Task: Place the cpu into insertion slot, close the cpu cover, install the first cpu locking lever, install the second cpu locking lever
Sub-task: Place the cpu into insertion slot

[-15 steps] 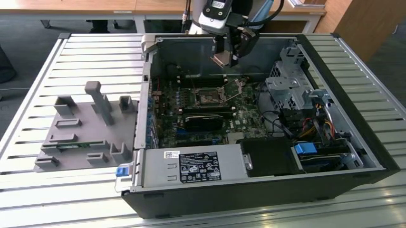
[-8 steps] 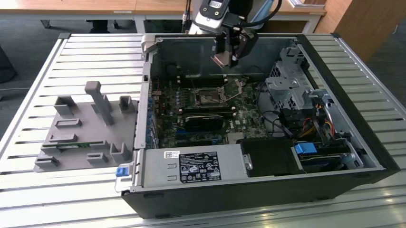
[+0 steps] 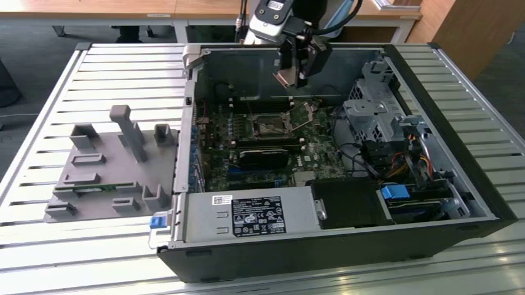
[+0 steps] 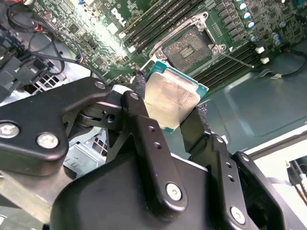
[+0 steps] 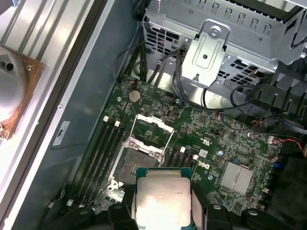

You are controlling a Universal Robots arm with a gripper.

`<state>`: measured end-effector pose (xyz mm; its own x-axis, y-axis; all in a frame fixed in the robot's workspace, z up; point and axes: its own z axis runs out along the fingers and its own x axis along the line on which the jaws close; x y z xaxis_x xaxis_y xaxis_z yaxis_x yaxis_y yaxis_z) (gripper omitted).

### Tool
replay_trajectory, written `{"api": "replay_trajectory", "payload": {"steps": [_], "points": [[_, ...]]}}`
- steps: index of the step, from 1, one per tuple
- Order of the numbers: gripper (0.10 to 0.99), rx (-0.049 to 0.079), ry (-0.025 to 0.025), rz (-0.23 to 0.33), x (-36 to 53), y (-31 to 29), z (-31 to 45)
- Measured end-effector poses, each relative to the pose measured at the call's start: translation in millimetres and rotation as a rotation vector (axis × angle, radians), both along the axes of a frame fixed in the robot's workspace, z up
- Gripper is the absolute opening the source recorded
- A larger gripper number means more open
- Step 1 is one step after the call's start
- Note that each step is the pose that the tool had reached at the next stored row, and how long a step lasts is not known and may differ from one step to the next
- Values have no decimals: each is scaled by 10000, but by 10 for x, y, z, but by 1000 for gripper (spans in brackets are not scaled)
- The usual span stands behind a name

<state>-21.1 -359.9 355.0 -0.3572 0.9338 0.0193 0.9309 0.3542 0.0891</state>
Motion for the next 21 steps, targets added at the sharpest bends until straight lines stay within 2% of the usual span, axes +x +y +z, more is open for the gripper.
{"api": "replay_trajectory", "payload": {"steps": [21], "points": [[541, 0, 0, -1570, 0, 0, -19]]}}
